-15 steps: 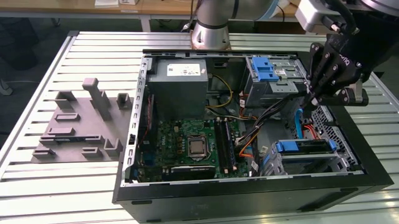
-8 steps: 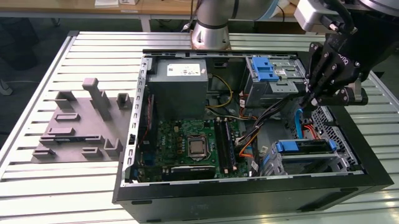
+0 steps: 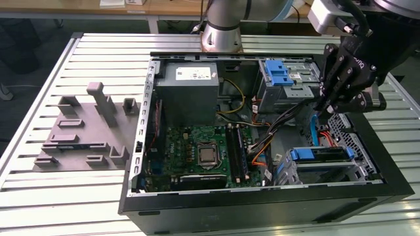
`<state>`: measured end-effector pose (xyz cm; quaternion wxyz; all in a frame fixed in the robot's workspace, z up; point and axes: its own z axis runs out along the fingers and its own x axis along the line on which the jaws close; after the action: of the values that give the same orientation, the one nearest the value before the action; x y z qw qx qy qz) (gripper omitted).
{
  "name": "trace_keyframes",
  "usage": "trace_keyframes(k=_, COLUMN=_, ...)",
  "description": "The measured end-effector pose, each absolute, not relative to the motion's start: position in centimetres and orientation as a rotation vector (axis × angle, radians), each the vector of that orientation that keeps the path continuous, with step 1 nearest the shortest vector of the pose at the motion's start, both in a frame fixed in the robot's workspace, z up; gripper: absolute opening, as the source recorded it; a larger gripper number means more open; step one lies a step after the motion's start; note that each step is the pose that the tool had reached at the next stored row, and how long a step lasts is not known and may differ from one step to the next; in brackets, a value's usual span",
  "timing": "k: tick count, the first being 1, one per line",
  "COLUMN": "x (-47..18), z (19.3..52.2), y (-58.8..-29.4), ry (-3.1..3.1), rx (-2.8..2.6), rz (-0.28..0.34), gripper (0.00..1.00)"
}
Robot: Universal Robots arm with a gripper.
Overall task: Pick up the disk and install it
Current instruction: 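Insert the second disk wire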
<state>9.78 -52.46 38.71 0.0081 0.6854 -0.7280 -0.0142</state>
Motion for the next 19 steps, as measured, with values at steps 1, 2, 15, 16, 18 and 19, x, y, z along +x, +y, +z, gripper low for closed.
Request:
trace_keyframes(k=1, x=9.8, z=38.7, y=-52.4, ry=-2.275, rx=2.142, rz=-0.044, gripper=0.25)
trace_keyframes(k=2, x=9.8, z=38.6, y=-52.4, ry=-2.275, rx=2.142, rz=-0.043, gripper=0.25)
trace_keyframes(k=15, x=9.8, z=37.3, y=-52.4, ry=-2.267, rx=2.134, rz=-0.017, gripper=0.17)
trace_keyframes(k=16, x=9.8, z=37.2, y=-52.4, ry=-2.266, rx=2.133, rz=-0.014, gripper=0.11)
trace_keyframes(k=18, x=9.8, z=37.1, y=-52.4, ry=-2.263, rx=2.130, rz=-0.007, gripper=0.11)
trace_keyframes(k=19, x=9.8, z=37.0, y=-52.4, ry=-2.260, rx=2.127, rz=-0.001, gripper=0.11)
